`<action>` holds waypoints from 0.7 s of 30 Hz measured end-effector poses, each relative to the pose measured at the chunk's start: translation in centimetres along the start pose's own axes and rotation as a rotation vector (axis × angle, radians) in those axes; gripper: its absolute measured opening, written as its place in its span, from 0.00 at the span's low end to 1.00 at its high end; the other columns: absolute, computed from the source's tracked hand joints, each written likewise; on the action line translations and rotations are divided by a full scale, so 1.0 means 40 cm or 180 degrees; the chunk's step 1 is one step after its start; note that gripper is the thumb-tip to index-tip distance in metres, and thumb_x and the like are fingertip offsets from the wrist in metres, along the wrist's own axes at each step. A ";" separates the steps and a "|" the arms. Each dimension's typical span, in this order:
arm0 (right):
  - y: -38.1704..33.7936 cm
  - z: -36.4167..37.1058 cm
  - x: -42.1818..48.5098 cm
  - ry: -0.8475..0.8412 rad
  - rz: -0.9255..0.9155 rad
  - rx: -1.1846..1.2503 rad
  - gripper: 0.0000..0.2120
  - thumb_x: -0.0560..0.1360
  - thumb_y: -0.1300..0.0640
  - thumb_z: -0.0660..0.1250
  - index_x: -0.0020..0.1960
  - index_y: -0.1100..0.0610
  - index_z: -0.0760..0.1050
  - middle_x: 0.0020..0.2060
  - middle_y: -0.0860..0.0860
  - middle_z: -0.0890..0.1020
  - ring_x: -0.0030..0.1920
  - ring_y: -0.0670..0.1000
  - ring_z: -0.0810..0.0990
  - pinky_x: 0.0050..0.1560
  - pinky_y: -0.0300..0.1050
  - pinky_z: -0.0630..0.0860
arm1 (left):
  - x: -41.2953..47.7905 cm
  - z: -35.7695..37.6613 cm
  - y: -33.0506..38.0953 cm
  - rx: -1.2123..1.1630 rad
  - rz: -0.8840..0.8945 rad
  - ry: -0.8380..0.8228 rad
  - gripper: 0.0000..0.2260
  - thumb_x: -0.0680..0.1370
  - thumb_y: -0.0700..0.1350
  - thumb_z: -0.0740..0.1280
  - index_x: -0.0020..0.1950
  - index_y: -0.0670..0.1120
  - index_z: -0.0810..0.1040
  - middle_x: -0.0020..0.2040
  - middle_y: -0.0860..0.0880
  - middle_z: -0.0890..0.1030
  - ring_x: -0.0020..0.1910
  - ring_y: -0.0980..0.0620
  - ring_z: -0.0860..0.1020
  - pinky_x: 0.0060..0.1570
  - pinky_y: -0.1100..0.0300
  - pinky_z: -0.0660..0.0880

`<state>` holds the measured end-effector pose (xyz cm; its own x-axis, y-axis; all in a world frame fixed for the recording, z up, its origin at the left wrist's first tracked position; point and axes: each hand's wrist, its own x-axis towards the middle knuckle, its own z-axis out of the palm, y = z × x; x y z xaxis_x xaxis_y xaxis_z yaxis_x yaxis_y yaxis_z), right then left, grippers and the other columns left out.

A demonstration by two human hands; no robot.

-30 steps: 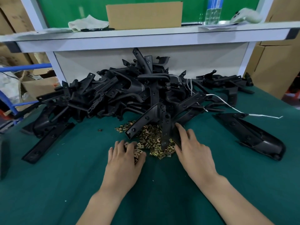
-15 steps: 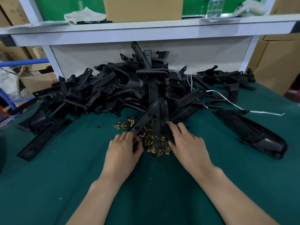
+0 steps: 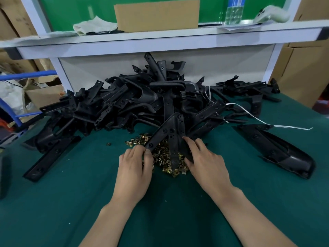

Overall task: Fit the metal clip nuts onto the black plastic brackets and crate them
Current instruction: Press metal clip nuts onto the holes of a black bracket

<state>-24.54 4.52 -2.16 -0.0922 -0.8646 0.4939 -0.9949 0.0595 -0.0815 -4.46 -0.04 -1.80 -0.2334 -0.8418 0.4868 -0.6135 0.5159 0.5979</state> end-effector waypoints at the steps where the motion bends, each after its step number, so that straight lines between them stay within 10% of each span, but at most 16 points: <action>1: 0.000 0.001 0.001 -0.0003 -0.0003 -0.0006 0.31 0.69 0.51 0.78 0.70 0.55 0.73 0.49 0.49 0.78 0.30 0.48 0.79 0.21 0.38 0.61 | 0.002 -0.001 0.001 -0.0035 0.0039 0.0039 0.13 0.84 0.48 0.53 0.41 0.52 0.68 0.36 0.57 0.71 0.42 0.55 0.70 0.48 0.55 0.66; 11: 0.004 0.013 0.011 -0.0138 0.0065 0.0074 0.30 0.73 0.48 0.73 0.72 0.53 0.69 0.51 0.47 0.76 0.33 0.49 0.80 0.24 0.38 0.59 | 0.011 0.005 -0.014 -0.0664 -0.0072 0.0127 0.16 0.84 0.54 0.54 0.58 0.53 0.81 0.49 0.61 0.81 0.52 0.55 0.77 0.53 0.54 0.74; 21: 0.009 0.020 0.014 -0.0303 0.0067 0.0212 0.29 0.78 0.45 0.66 0.75 0.49 0.61 0.53 0.44 0.73 0.37 0.48 0.80 0.26 0.40 0.67 | 0.003 0.007 0.029 -0.1144 -0.0367 0.0117 0.09 0.81 0.60 0.57 0.52 0.67 0.77 0.50 0.65 0.82 0.52 0.65 0.79 0.46 0.76 0.69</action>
<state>-24.94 3.65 -2.60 -0.1056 -0.9072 0.4073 -0.9876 0.0477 -0.1498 -5.42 0.41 -1.22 -0.1470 -0.8946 0.4220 -0.3287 0.4466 0.8322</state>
